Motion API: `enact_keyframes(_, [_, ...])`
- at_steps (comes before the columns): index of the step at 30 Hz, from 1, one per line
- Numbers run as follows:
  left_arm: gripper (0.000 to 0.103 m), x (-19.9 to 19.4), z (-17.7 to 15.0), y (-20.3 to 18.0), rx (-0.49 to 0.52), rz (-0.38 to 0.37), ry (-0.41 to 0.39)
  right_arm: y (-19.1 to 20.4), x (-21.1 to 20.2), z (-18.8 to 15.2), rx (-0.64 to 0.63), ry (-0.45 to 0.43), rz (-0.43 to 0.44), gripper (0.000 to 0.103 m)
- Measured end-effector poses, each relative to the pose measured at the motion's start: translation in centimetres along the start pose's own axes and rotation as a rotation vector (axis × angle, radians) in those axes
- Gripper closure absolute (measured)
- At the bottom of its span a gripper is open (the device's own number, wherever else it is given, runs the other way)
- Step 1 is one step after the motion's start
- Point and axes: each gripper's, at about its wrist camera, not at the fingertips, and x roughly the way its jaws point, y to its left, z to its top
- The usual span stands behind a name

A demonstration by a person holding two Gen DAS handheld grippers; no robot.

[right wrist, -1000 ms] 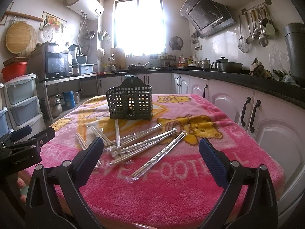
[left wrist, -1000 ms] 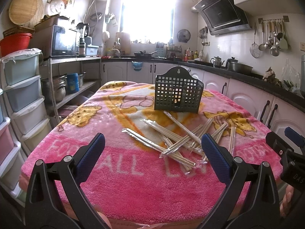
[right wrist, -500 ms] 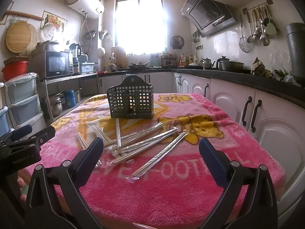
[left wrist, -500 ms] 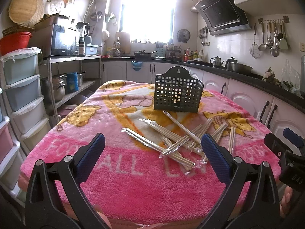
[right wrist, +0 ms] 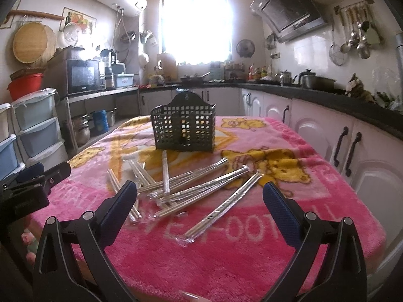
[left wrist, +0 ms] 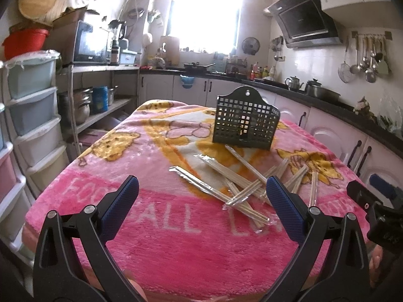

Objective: Organize utensils
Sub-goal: 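Lower the left tool and grasp a wooden chopstick while the right tool grasps another chopstick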

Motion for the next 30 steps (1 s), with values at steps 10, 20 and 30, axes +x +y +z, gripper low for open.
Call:
enact_keyframes(10, [0.010,2.5,1.0,3.8,-0.087,0.028,0.082,0.9,3.9,1.4,-0.056,0.083,0.047,0.006])
enact_keyframes(20, [0.010,6.1,2.3,5.1,-0.125,0.002,0.158,0.9,8.2,3.5,-0.058,0.158,0.064,0.006])
enact_keyframes(30, [0.010,12.5,2.8,4.8,-0.167,-0.069,0.343,-1.0,14.2,6.2,-0.023,0.254,0.034,0.006])
